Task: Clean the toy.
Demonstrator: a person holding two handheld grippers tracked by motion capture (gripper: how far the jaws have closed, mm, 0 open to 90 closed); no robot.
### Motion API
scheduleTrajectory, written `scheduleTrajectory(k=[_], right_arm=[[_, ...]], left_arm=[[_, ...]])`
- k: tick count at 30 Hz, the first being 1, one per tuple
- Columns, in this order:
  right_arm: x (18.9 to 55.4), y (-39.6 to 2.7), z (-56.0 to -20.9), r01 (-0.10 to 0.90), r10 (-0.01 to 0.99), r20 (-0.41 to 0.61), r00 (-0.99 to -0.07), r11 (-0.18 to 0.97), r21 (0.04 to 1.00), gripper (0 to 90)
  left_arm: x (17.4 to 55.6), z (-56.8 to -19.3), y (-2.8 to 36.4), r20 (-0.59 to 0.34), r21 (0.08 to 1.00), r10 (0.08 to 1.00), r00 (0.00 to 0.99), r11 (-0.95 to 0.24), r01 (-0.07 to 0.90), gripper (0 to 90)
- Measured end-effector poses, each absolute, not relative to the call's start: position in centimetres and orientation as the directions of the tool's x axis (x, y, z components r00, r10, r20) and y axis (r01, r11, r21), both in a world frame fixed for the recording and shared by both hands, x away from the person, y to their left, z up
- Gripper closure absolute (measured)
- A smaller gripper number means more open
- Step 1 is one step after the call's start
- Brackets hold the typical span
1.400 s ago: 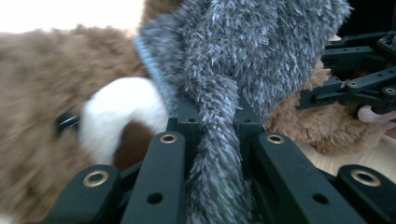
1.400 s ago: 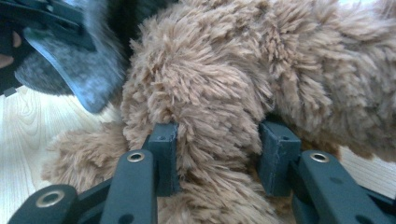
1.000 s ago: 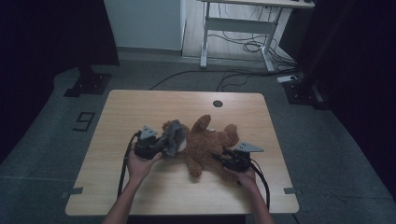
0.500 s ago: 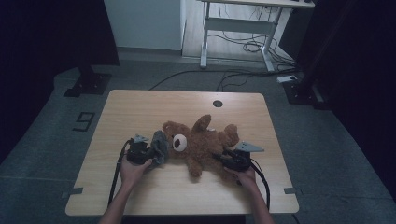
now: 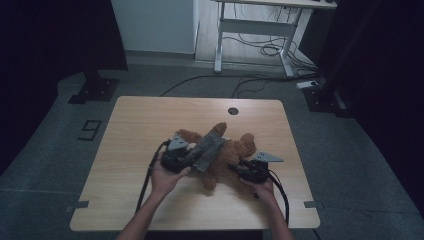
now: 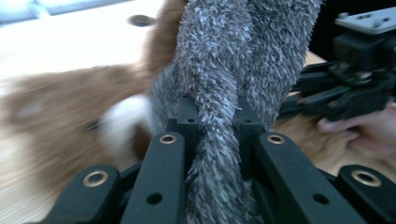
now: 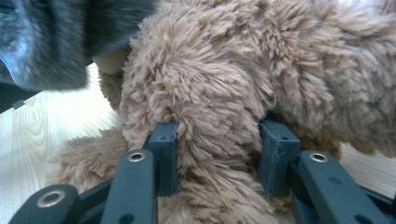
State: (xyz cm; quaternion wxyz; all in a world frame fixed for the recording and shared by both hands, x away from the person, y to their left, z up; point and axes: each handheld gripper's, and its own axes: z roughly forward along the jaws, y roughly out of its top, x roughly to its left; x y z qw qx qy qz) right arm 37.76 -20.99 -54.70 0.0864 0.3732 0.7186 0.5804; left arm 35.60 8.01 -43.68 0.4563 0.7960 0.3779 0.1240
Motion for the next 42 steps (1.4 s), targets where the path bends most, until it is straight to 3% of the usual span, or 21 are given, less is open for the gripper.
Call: scheduleTrajectory(k=[5, 7, 9, 14, 18, 22, 28, 32, 37, 42], right_arm=[[37.8, -21.0, -54.7, 0.441, 0.637, 0.314, -0.704, 0.046, 0.896, 57.0], [37.7, -21.1, -54.6, 0.447, 0.645, 0.315, -0.696, 0.046, 0.894, 57.8], [37.8, -21.2, -54.7, 0.457, 0.647, 0.33, -0.688, 0.033, 0.889, 58.0], [37.7, -21.1, -54.7, 0.442, 0.646, 0.312, -0.696, 0.044, 0.896, 58.1], [37.6, -20.9, -54.6, 0.422, 0.639, 0.289, -0.713, 0.062, 0.904, 58.0], [37.7, -20.9, -54.7, 0.427, 0.639, 0.297, -0.71, 0.056, 0.902, 57.8], [37.7, -21.0, -54.7, 0.431, 0.641, 0.301, -0.706, 0.052, 0.901, 57.6], [37.8, -21.1, -54.7, 0.435, 0.636, 0.308, -0.707, 0.048, 0.899, 57.5], [37.8, -21.1, -54.8, 0.435, 0.637, 0.308, -0.707, 0.047, 0.899, 57.5], [37.9, -21.2, -54.9, 0.448, 0.634, 0.328, -0.7, 0.032, 0.894, 57.5]], left_arm=[[37.3, -45.3, 2.9, -0.154, 0.789, 0.695, 0.702, -0.341, 0.511, 77.7], [37.6, -46.0, 2.0, -0.105, 0.78, 0.718, 0.688, -0.37, 0.505, 77.7], [37.7, -46.1, 2.1, -0.114, 0.779, 0.721, 0.683, -0.362, 0.512, 77.7], [38.3, -46.0, 5.6, -0.061, 0.768, 0.795, 0.603, -0.349, 0.537, 77.9], [37.9, -46.3, 8.0, -0.12, 0.783, 0.789, 0.603, -0.298, 0.546, 78.0], [36.7, -45.2, 10.3, -0.074, 0.811, 0.806, 0.588, -0.294, 0.506, 77.8], [36.9, -44.9, 13.1, -0.066, 0.813, 0.846, 0.529, -0.262, 0.52, 77.8], [37.7, -47.2, 16.1, -0.132, 0.779, 0.873, 0.47, -0.201, 0.594, 77.8], [37.7, -48.1, 17.1, -0.169, 0.77, 0.875, 0.454, -0.17, 0.615, 77.9], [36.4, -44.6, 14.5, -0.129, 0.827, 0.834, 0.537, -0.208, 0.522, 78.0]])
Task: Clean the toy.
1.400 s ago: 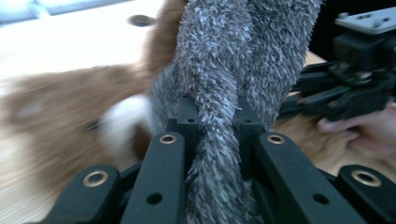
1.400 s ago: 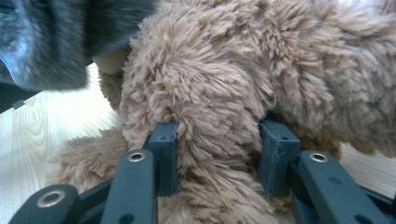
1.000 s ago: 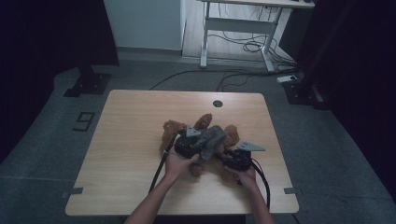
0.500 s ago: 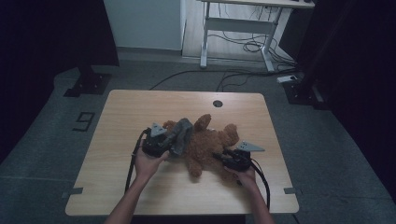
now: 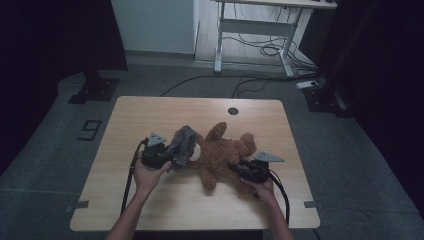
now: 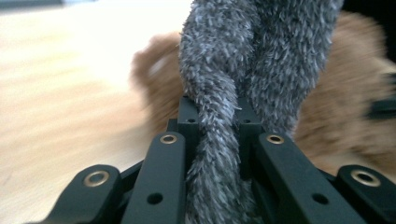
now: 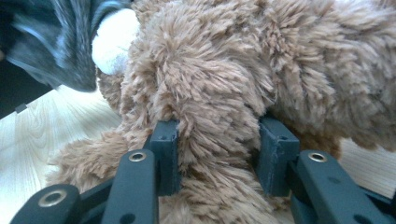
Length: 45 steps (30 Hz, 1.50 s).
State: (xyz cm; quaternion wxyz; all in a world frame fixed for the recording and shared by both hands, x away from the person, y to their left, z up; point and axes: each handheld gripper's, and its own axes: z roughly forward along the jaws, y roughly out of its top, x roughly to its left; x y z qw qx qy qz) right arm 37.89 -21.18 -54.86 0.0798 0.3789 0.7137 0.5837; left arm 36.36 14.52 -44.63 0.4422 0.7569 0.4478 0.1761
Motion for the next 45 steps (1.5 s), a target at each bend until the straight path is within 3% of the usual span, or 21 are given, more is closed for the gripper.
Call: scheduleTrajectory(k=[4, 9, 16, 24, 33, 39, 40, 42, 44, 45], right_arm=[[37.9, -21.2, -54.8, 0.448, 0.635, 0.328, -0.699, 0.032, 0.894, 57.3], [37.8, -21.2, -54.8, 0.451, 0.636, 0.331, -0.697, 0.029, 0.892, 56.8], [37.8, -21.2, -54.9, 0.452, 0.65, 0.319, -0.69, 0.042, 0.891, 56.6], [37.8, -21.2, -54.9, 0.453, 0.646, 0.32, -0.693, 0.046, 0.89, 57.3], [37.9, -21.2, -54.9, 0.457, 0.643, 0.328, -0.692, 0.039, 0.889, 56.7], [37.6, -21.4, -54.6, 0.475, 0.649, 0.328, -0.686, 0.058, 0.878, 43.6], [37.3, -21.6, -54.4, 0.498, 0.656, 0.333, -0.677, 0.076, 0.864, 36.8], [37.0, -22.0, -54.7, 0.516, 0.668, 0.329, -0.667, 0.095, 0.852, 37.4], [36.6, -22.5, -55.2, 0.527, 0.653, 0.353, -0.67, 0.085, 0.845, 46.3], [36.6, -22.5, -55.2, 0.527, 0.653, 0.353, -0.67, 0.085, 0.845, 46.3]], left_arm=[[35.9, -43.5, 11.3, -0.11, 0.841, 0.787, 0.607, -0.252, 0.479, 77.9], [36.7, -43.8, 4.4, -0.127, 0.824, 0.713, 0.69, -0.311, 0.473, 77.8], [38.0, -45.5, -0.8, -0.066, 0.781, 0.706, 0.705, -0.404, 0.477, 77.7], [38.5, -46.2, 2.1, -0.118, 0.779, 0.737, 0.666, -0.347, 0.522, 77.7], [38.7, -46.8, 5.1, -0.114, 0.771, 0.777, 0.619, -0.324, 0.548, 77.7], [38.9, -47.2, 5.6, -0.12, 0.771, 0.785, 0.608, -0.312, 0.556, 77.8], [38.9, -47.3, 5.8, -0.124, 0.771, 0.787, 0.604, -0.307, 0.558, 77.7], [39.1, -47.5, 6.2, -0.144, 0.771, 0.786, 0.601, -0.292, 0.566, 77.8], [39.0, -47.6, 6.5, -0.145, 0.772, 0.781, 0.607, -0.295, 0.564, 77.8], [39.0, -47.6, 6.5, -0.145, 0.772, 0.781, 0.607, -0.295, 0.564, 77.8]])
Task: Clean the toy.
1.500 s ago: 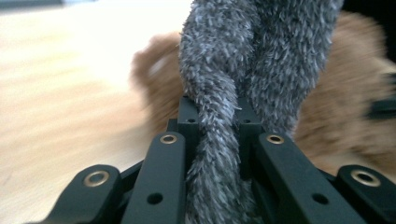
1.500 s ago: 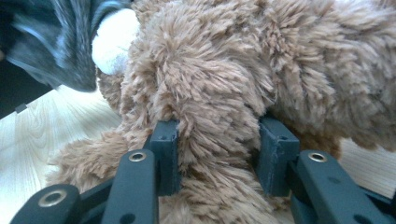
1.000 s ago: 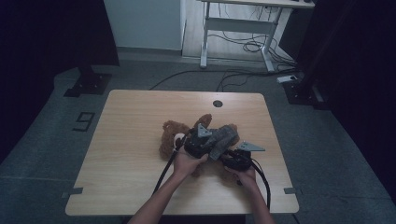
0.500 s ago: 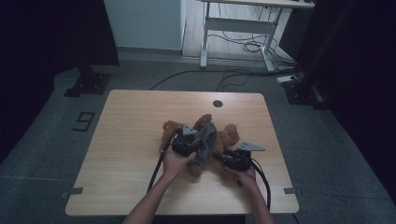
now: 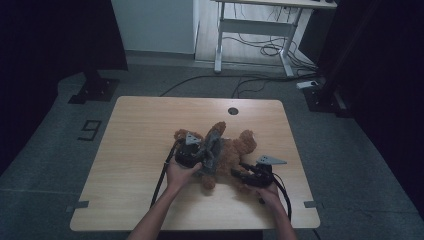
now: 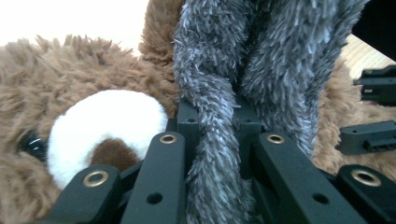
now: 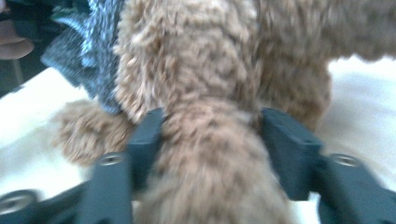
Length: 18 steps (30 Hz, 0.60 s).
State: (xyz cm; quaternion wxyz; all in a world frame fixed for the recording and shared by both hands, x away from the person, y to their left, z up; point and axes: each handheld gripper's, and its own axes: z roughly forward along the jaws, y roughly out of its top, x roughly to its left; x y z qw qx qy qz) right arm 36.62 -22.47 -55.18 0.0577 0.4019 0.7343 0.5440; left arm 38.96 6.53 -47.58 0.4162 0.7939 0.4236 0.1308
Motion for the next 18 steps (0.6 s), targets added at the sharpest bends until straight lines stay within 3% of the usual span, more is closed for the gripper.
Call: scheduleTrajectory(k=[1, 5, 11, 18], right_arm=[[36.6, -22.6, -55.3, 0.541, 0.629, 0.373, -0.682, 0.092, 0.836, 53.8], [36.5, -22.4, -55.3, 0.534, 0.614, 0.36, -0.702, 0.121, 0.837, 58.5], [36.6, -22.4, -55.3, 0.533, 0.613, 0.357, -0.704, 0.126, 0.837, 59.5], [36.5, -22.3, -55.2, 0.519, 0.622, 0.335, -0.708, 0.135, 0.844, 62.6]], left_arm=[[38.6, -47.6, 6.9, -0.134, 0.775, 0.78, 0.611, -0.302, 0.555, 77.8], [38.0, -47.4, 7.5, -0.121, 0.776, 0.778, 0.617, -0.313, 0.547, 77.9], [37.3, -46.9, 7.4, -0.081, 0.789, 0.781, 0.619, -0.329, 0.519, 78.0], [36.8, -44.9, 2.8, -0.072, 0.807, 0.712, 0.698, -0.369, 0.46, 78.1]])
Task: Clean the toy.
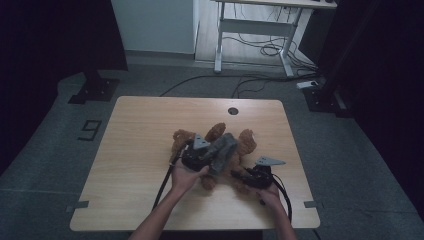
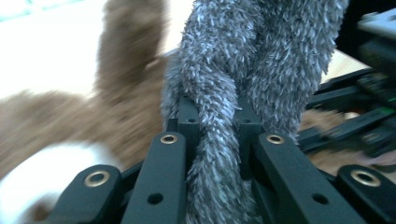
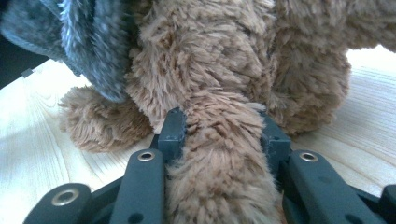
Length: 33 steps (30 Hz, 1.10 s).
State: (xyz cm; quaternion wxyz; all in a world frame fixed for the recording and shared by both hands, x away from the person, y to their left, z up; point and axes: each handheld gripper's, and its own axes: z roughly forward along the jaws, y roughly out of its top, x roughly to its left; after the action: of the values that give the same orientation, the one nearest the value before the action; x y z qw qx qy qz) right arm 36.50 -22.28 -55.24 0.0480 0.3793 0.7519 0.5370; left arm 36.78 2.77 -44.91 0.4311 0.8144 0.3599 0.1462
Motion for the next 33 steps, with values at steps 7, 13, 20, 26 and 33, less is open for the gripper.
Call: scheduleTrajectory(k=[7, 13, 20, 26, 33], right_arm=[[36.5, -22.3, -55.2, 0.517, 0.621, 0.33, -0.711, 0.143, 0.844, 63.1], [36.6, -22.3, -55.3, 0.514, 0.614, 0.327, -0.718, 0.15, 0.845, 63.3], [36.7, -22.4, -55.3, 0.518, 0.613, 0.336, -0.715, 0.142, 0.843, 63.3], [36.8, -22.6, -55.3, 0.518, 0.609, 0.338, -0.717, 0.142, 0.843, 63.3], [36.8, -22.5, -55.3, 0.517, 0.614, 0.335, -0.715, 0.142, 0.844, 63.6]], left_arm=[[36.5, -46.9, -1.5, -0.071, 0.768, 0.663, 0.745, -0.441, 0.465, 78.1], [36.3, -47.6, 1.3, -0.101, 0.768, 0.67, 0.736, -0.417, 0.485, 78.0], [36.3, -48.0, 5.0, -0.114, 0.77, 0.716, 0.689, -0.375, 0.516, 77.9], [36.8, -48.2, 8.7, -0.15, 0.777, 0.761, 0.632, -0.305, 0.551, 78.1], [36.4, -46.7, 8.0, -0.142, 0.805, 0.751, 0.645, -0.292, 0.517, 78.1]])
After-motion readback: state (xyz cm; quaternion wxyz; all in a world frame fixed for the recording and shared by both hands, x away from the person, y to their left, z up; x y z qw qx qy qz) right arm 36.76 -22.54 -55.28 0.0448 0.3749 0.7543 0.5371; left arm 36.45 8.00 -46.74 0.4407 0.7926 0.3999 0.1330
